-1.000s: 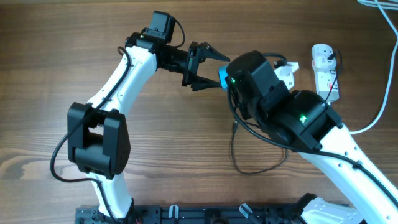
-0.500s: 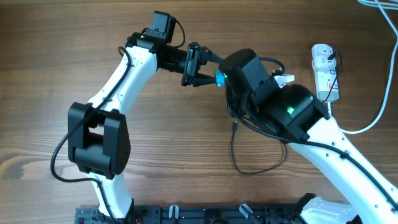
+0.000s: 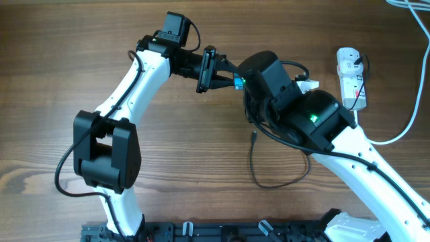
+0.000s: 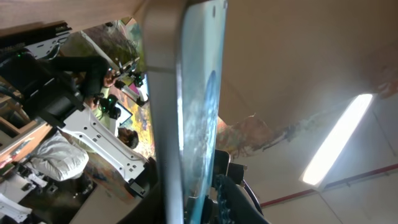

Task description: Plug charger to phone and switch on socket

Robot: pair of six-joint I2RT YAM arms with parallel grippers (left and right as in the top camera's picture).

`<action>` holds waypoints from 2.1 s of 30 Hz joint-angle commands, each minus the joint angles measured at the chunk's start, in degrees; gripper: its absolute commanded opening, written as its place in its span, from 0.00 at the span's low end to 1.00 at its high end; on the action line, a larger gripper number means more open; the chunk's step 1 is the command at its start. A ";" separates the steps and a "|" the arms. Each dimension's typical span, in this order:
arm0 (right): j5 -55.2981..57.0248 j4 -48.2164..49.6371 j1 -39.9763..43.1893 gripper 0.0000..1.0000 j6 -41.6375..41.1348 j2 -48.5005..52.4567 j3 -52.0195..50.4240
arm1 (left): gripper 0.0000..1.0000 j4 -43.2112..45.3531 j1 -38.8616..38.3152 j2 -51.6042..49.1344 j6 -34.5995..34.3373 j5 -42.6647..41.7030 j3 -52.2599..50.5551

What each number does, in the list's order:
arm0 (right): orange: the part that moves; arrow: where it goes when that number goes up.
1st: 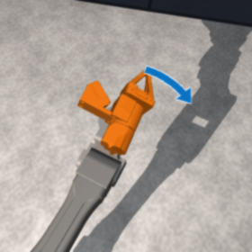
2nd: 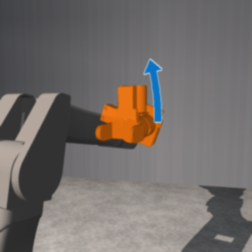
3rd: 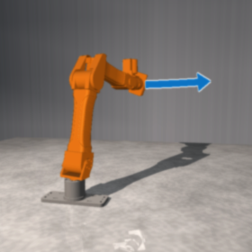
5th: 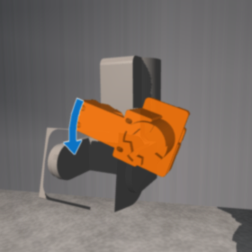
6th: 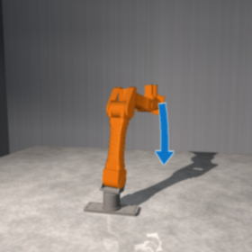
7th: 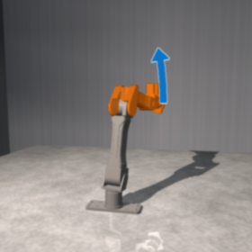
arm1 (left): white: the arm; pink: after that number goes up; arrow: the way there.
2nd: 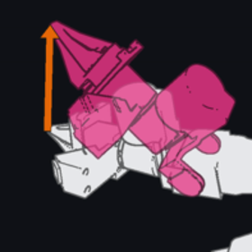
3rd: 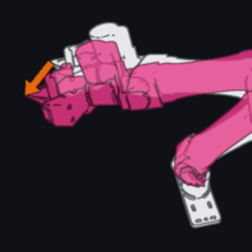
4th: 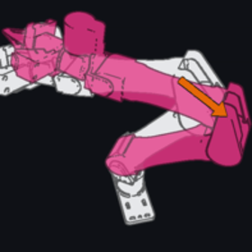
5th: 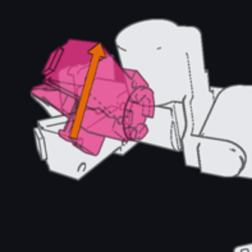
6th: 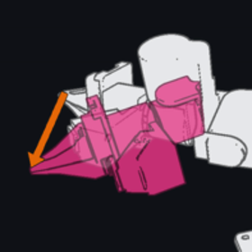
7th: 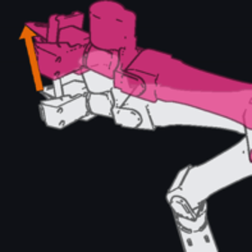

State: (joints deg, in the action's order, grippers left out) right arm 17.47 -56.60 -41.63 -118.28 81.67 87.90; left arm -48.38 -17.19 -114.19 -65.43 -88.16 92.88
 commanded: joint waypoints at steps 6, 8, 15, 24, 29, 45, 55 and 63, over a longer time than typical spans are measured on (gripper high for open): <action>-0.87 0.31 -0.28 0.19 -0.15 0.50 0.92 | 0.04 0.22 0.22 1.42 -0.02 -1.20 0.98; -0.87 0.39 -0.28 0.29 -0.13 0.50 0.92 | 0.04 0.22 0.22 1.42 -0.02 -1.20 0.98; 1.38 0.39 -0.28 0.72 7.43 -0.33 0.92 | 0.04 0.24 0.22 1.42 0.02 -1.16 0.98; 4.31 -5.84 2.12 0.95 25.81 -8.63 0.92 | 0.04 1.73 1.46 1.44 5.27 3.32 0.98; 3.82 -11.93 7.06 1.00 40.41 -8.92 0.90 | 0.04 1.75 1.46 1.42 7.10 8.81 0.98; -5.79 -17.22 9.84 1.00 68.89 -5.88 0.48 | 0.04 1.97 1.62 1.42 15.96 13.81 0.98; -13.77 -17.62 19.04 1.00 80.76 0.02 -2.05 | 0.04 1.92 3.41 1.42 20.26 23.12 0.98; -22.51 -16.92 20.59 1.00 85.40 2.27 -7.08 | 0.04 0.31 7.21 1.42 20.28 32.39 0.98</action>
State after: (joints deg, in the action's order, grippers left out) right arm 1.56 -74.08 -21.17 -37.23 82.74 82.72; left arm -47.37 -11.16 -114.19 -46.54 -60.01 92.88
